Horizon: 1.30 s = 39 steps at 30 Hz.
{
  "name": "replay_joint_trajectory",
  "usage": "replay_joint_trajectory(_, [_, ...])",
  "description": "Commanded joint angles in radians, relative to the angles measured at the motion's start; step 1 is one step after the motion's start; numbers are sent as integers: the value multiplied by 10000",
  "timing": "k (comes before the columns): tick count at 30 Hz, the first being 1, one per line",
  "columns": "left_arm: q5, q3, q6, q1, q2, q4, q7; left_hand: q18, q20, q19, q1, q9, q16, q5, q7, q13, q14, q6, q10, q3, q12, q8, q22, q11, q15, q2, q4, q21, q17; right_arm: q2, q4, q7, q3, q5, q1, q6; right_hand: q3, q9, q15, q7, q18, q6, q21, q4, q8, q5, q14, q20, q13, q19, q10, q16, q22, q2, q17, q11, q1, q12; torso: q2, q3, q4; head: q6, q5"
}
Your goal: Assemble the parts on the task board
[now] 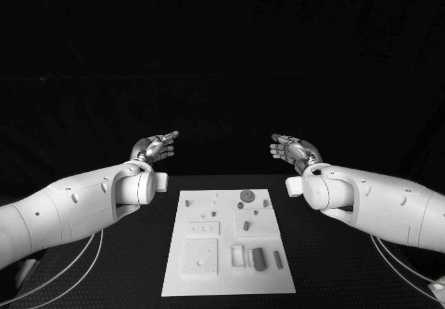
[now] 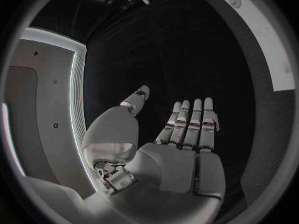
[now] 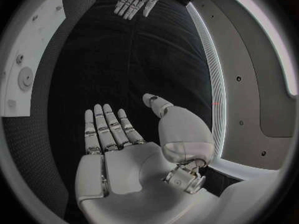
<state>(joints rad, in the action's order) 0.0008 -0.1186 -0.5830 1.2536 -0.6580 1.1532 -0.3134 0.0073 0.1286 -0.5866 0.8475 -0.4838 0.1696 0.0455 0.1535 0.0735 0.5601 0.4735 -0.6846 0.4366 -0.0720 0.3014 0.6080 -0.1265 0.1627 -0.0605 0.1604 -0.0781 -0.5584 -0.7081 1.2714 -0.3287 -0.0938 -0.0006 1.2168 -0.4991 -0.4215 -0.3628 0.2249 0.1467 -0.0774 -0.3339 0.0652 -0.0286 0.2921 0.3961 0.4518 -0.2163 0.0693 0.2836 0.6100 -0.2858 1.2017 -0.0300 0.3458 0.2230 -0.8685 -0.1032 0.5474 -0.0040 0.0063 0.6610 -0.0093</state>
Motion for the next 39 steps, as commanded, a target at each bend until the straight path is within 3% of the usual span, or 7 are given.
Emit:
replay_joint_trajectory(1, [-149, -145, 1516, 285, 213, -629, 1251, -73, -52, -126, 93, -56, 121, 37, 3, 35, 196, 186, -225, 32, -104, 110, 71, -15, 6, 20, 5, -87, -63, 151, -576, 1339, -142, -263, 289, 2393, -252, -432, -12, 948, -501, -705, 76, -1046, 587, 153, 698, -137, 67, 1061, 603, -466, 774, -19, 230, 15, -844, -321, -1, 0, 4, 2, 0])
replay_joint_trajectory(7, [-174, -332, 1992, 614, 417, -1306, 1698, 106, -391, -1036, 535, -180, 813, 43, 265, 215, 1421, 987, -1276, 247, -550, 487, 277, -307, 18, 168, 247, -531, -322, 334, -1321, 1995, -368, -331, 699, 3471, -613, -436, 61, 873, -1034, -1716, 122, -2091, 965, 149, 1762, -188, 82, 2515, 1517, -895, 479, 42, 306, -26, -1248, -711, -1, 0, 4, 2, 0])
replay_joint_trajectory(12, [-176, -344, 2022, 635, 430, -1350, 1727, 224, -711, -1989, 1291, -208, 1740, 160, 544, 556, 3151, 2094, -2827, 625, -1310, 863, 470, -474, -255, 521, 779, -967, -808, 380, -1509, 2160, -425, -348, 803, 3743, -823, -445, -218, 769, -1395, -2703, 303, -2506, 1217, 145, 2845, -181, 133, 3570, 2586, -1298, 506, 125, 541, -135, -1549, -1071, -1, 0, 4, 2, 0])
replay_joint_trajectory(13, [-843, -800, 3241, 576, 315, -1165, 2107, 190, -740, -2029, 1400, -184, 1723, 162, 492, 596, 3171, 2269, -2996, 681, -1367, 905, 463, -416, -233, 589, 902, -956, -835, 945, -2752, 1952, -449, -5701, 770, 2991, -865, -458, -306, 744, -1477, -2899, 362, -2543, 1251, 147, 3083, -170, 138, 3807, 2817, -1381, 535, 163, 619, -171, -1622, -1129, 14, -12, 1, 120, 32])
replay_joint_trajectory(16, [-1150, -881, 3432, 561, 284, -1127, 2137, 151, -853, -2253, 1679, -191, 1825, 164, 342, 788, 3464, 2831, -3618, 807, -1635, 1096, 482, -189, -344, 646, 1166, -1005, -970, 1072, -2989, 1960, -448, -6958, 724, 2856, -972, -488, -538, 664, -1680, -3314, 545, -2576, 1294, 146, 3689, -145, 137, 4424, 3313, -1576, 628, 313, 820, -290, -1855, -1218, 16, -8, 22, 121, 44])
replay_joint_trajectory(28, [-2441, -948, 4230, 469, -12, -533, 1974, 264, -1680, -4147, 3058, -158, 2760, 90, -83, 1392, 5362, 4021, -5059, 1191, -2030, 1309, 962, 436, -1210, 210, 1281, -1860, -2125, 1330, -3639, 2088, -443, -9747, 701, 3165, -1245, -729, -1456, 441, -1844, -4415, 1312, -2585, 1264, 141, 5812, 454, 266, 6623, 4602, -2199, 1068, 734, 1911, -732, -2322, -1250, 175, 6, 169, 72, -17])
replay_joint_trajectory(39, [-2561, -960, 4340, 470, -933, 1424, 1860, 119, -1802, -4135, 2848, -97, 2643, 87, -21, 1501, 5322, 3972, -4999, 1021, -1809, 1107, 1048, 380, -1205, 5, 1218, -1829, -2440, 1726, -4172, 2224, -437, -12401, 700, 2968, -1223, -879, -2076, 331, -1844, -4935, 2151, -2613, 1131, 141, 7188, 1093, 290, 8166, 5162, -3058, 1319, 783, 3007, -986, -2683, -1089, 574, -78, 405, -76, -289])
